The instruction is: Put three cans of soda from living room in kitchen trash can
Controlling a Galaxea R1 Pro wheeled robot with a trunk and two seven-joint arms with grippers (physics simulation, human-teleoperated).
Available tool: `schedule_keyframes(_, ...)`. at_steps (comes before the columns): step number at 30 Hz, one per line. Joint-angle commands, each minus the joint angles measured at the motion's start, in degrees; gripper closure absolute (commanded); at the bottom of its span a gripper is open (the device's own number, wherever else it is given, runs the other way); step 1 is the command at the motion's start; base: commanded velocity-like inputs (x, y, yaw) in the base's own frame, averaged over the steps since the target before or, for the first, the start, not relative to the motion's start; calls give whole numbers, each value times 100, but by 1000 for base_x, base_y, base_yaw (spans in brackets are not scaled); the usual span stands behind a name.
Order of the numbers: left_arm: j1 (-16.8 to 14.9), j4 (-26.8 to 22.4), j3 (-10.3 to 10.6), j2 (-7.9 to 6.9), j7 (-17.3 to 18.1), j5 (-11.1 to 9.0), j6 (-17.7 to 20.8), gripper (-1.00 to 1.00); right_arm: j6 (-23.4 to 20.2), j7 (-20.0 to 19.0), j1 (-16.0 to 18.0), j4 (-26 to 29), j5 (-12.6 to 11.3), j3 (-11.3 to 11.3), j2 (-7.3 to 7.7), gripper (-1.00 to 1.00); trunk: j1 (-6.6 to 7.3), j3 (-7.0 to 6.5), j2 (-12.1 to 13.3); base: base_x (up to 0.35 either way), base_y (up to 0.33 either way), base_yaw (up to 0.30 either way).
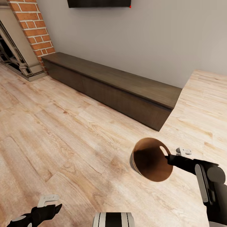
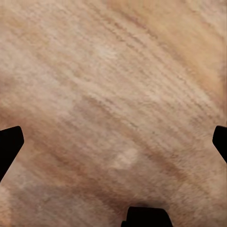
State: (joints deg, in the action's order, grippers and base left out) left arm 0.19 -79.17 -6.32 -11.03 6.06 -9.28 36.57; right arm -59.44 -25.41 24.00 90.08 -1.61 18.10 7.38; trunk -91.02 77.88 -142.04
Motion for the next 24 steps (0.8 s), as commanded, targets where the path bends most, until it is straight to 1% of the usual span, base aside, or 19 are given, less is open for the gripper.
schedule_keyframes(1,-1,-14,3,2,0,-1,0,-100,-56,-38,-1,0,-287,100,-1,100,0,0,0,0,0,0)
schedule_keyframes(2,-1,-79,7,4,6,-2,6,-100,-56,-54,-1,-14,-294,312,-6,100,0,2,0,0,0,197)
schedule_keyframes(4,0,-90,4,4,22,-4,2,-100,-56,-54,-1,-16,-296,335,-8,100,0,6,0,0,0,225)
schedule_keyframes(9,2,-99,2,4,52,-3,0,-100,-56,-52,-1,-17,-288,346,-22,100,0,-6,0,0,0,65)
schedule_keyframes(24,0,-106,-1,4,53,-4,8,-100,-56,-52,-1,0,-287,353,-30,100,0,-143,0,0,0,1)
